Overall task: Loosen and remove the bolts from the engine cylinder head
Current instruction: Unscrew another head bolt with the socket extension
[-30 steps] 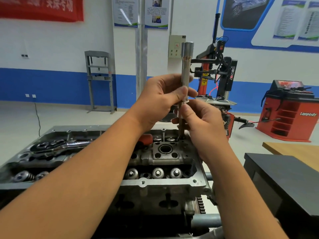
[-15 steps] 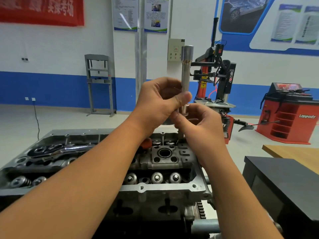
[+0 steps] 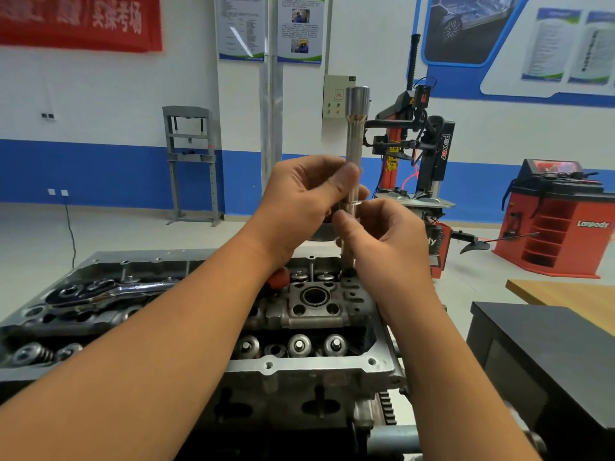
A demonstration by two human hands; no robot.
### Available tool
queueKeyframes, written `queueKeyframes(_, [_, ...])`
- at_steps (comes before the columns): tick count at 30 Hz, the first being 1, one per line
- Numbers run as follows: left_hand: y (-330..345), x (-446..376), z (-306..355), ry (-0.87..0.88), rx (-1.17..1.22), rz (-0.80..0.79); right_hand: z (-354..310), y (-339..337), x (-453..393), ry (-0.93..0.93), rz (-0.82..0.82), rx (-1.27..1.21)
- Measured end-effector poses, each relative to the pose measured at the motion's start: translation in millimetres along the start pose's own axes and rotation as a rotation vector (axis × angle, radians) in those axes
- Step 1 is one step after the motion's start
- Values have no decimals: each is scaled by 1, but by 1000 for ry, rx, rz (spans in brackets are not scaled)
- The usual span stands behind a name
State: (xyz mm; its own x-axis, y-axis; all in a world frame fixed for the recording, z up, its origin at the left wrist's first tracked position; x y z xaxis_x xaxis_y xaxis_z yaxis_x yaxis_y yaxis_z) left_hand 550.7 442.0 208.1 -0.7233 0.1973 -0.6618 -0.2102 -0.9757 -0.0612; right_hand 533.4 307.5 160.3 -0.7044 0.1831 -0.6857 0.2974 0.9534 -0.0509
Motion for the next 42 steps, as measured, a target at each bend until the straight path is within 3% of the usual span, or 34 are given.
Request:
queueKeyframes(3, [4, -2, -7, -42, 1, -75, 3, 4, -1, 50, -63, -104])
queueKeyframes(6, [0, -3, -3, 14, -36, -19, 2, 0, 0, 60, -30, -162])
queueKeyframes(10, [-8, -3, -2, 37, -29, 59, 2, -9, 2, 42, 67, -95])
queueKeyframes(16, [-3, -2, -1, 31, -8, 28, -1, -9, 2, -12, 80, -16])
queueKeyframes(22, [4, 0, -2, -21, 3, -65, -1, 1, 1, 24, -38, -101])
queueKeyframes(28, [-1, 1, 2, 25, -33, 23, -4, -6, 3, -8, 69, 44])
queueKeyframes(33, [7, 0, -1, -8, 7, -74, -3, 1, 1, 15, -15, -27])
queueKeyframes(39, [-5, -1, 1, 23, -16, 49, -3, -8, 3, 20, 84, 50])
queueKeyframes(42, [-4, -1, -1, 9, -22, 22, -6, -4, 4, -2, 54, 53])
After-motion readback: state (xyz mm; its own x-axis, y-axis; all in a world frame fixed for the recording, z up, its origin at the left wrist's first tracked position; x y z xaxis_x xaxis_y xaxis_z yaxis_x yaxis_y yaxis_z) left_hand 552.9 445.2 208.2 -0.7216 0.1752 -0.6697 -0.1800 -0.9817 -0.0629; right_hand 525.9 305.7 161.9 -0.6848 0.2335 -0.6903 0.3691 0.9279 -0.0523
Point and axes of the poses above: each hand's wrist, its own x-axis away from the middle knuckle, its own y-axis out of the palm, z = x × y, the point moved 7 cm from there along -x, towards the middle knuckle, and after that the axes turned 3 degrees about -y, right-handed, at the moved point
